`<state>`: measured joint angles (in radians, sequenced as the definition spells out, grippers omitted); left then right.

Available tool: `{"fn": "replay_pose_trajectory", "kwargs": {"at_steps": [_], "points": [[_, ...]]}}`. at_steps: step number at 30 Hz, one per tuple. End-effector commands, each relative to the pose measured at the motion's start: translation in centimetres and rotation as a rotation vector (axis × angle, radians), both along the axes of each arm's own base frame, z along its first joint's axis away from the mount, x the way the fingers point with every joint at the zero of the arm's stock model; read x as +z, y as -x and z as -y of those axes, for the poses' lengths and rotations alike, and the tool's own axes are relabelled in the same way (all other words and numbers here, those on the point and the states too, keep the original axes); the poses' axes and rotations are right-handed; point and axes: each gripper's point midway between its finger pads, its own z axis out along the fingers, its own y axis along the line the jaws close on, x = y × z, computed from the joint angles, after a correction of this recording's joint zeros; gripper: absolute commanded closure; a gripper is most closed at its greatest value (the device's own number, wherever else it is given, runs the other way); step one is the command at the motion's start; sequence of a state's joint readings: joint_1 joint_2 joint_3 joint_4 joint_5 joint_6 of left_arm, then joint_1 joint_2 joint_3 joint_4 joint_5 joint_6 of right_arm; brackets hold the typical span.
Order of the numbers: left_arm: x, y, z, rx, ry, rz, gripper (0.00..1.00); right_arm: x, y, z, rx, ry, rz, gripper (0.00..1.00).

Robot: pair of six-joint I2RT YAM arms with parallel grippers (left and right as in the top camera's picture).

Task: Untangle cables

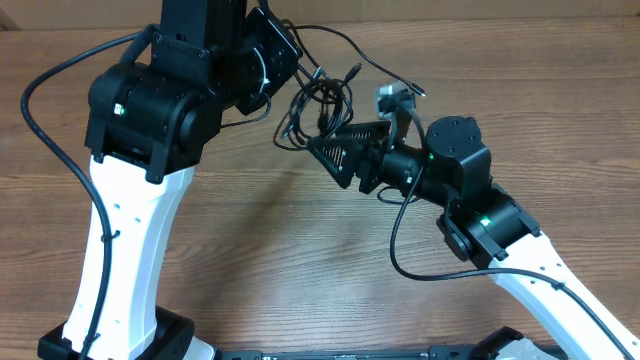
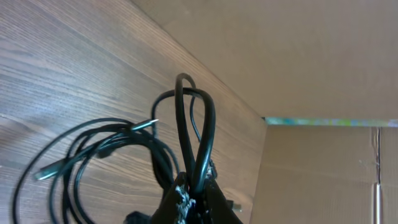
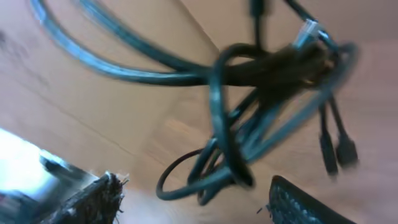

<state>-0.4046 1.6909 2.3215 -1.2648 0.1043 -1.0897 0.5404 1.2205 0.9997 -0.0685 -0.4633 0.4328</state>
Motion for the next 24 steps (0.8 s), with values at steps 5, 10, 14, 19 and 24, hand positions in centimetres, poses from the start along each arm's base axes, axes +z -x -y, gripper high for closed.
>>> {"fn": "replay_pose_trajectory", "kwargs": {"at_steps": [5, 10, 14, 19, 24], "points": [[0.4, 0.3, 0.3, -0.061, -0.036, 0.036, 0.96, 3.0, -0.5, 0.3, 0.036, 0.143, 0.332, 0.24], [0.2, 0.4, 0.3, -0.067, -0.047, 0.030, 0.96, 5.1, -0.5, 0.9, 0.034, 0.192, 0.356, 0.25], [0.1, 0.5, 0.3, -0.075, -0.057, 0.031, 0.96, 4.9, -0.8, 1.3, 0.005, 0.214, 0.338, 0.37], [0.1, 0.5, 0.3, -0.075, -0.057, 0.031, 0.96, 2.4, -1.3, 0.9, 0.022, 0.255, 0.266, 0.47], [0.0, 0.6, 0.3, -0.086, -0.059, 0.029, 0.96, 1.3, -1.8, 0.6, 0.026, 0.268, 0.243, 0.96]]}}
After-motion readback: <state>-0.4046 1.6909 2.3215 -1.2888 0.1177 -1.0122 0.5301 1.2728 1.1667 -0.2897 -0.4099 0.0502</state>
